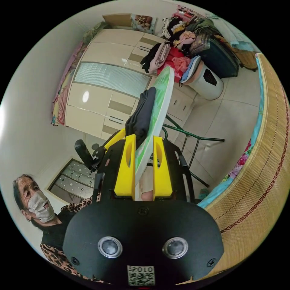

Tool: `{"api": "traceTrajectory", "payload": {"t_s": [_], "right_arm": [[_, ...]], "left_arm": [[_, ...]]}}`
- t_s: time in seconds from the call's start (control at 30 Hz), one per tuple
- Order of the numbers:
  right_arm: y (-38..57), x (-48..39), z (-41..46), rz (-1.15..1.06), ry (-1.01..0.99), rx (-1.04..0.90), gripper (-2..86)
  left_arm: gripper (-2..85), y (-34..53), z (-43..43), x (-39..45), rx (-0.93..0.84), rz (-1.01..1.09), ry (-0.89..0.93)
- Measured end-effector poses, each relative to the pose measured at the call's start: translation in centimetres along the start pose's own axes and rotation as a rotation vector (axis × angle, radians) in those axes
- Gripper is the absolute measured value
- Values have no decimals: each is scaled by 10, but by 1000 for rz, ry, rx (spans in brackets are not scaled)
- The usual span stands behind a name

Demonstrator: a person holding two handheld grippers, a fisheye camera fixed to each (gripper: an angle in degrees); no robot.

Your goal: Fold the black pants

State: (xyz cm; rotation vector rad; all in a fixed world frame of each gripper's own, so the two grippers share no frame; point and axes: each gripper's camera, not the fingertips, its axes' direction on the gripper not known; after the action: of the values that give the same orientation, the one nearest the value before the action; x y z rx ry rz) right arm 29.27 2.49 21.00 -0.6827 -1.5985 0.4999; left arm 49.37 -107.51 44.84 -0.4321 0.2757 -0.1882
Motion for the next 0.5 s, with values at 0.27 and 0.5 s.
{"api": "traceTrajectory", "payload": {"t_s": [0.27,0.5], "right_arm": [[0,2,-6,13,-12,-6,97],[5,-7,-2,55,-10,-1,92]], "left_arm": [[99,2,-6,-9,-5,-56,66],[91,2,-4,-2,-20,-1,-6]]}}
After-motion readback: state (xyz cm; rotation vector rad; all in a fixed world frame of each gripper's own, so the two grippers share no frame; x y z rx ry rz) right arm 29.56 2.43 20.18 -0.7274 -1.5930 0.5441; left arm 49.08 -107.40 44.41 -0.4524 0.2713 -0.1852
